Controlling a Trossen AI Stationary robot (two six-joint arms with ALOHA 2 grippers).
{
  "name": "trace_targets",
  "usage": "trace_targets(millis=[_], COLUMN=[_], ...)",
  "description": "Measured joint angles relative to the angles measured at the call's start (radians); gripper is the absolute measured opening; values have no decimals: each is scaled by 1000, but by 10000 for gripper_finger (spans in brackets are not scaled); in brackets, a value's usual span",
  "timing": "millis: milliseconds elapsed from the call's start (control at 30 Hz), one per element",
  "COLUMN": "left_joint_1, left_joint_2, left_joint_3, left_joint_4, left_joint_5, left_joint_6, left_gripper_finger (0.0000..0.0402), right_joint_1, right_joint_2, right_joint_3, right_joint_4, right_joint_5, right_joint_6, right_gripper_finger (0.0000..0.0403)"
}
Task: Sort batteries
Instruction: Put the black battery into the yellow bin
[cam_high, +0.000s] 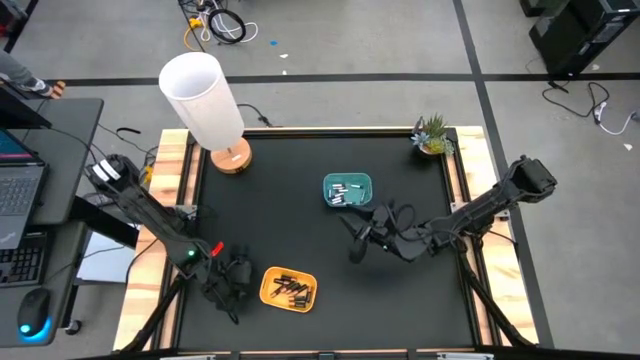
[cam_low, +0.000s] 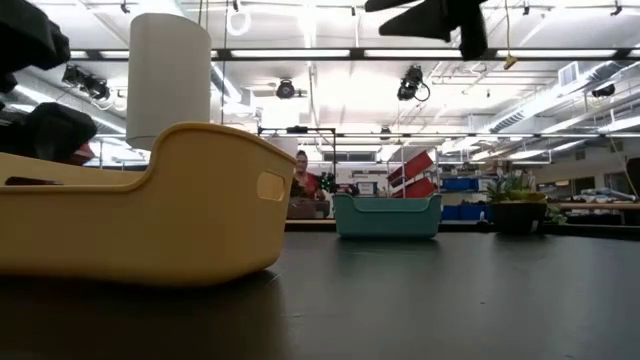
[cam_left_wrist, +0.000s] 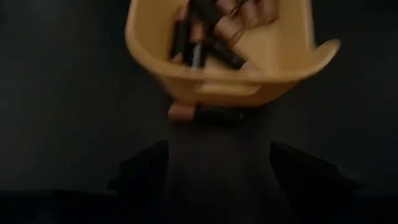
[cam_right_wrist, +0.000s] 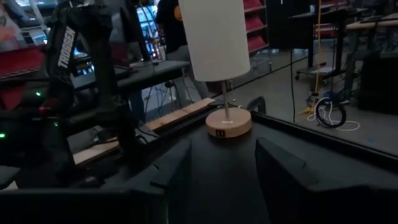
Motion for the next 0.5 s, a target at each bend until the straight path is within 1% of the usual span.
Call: trace_targets(millis=[100,300,433,500], left_joint_1=[4,29,41,43], left_joint_2=[39,102,120,123], left_joint_3=[1,0,0,0], left_joint_4=[67,119,162,175], left_joint_5=[-1,-19,-18,-18], left_joint_6=[31,62,62,36], left_gripper_finger=[298,298,300,302], right_joint_1=[18,38,37,37], right_joint_2=[0,1,33,58], right_joint_3=[0,0,0,0], right_joint_4=[2,2,27,52], right_joint_5=[20,25,27,28], right_joint_6=[6,9,8,7], right_gripper_finger=[161,147,135,130])
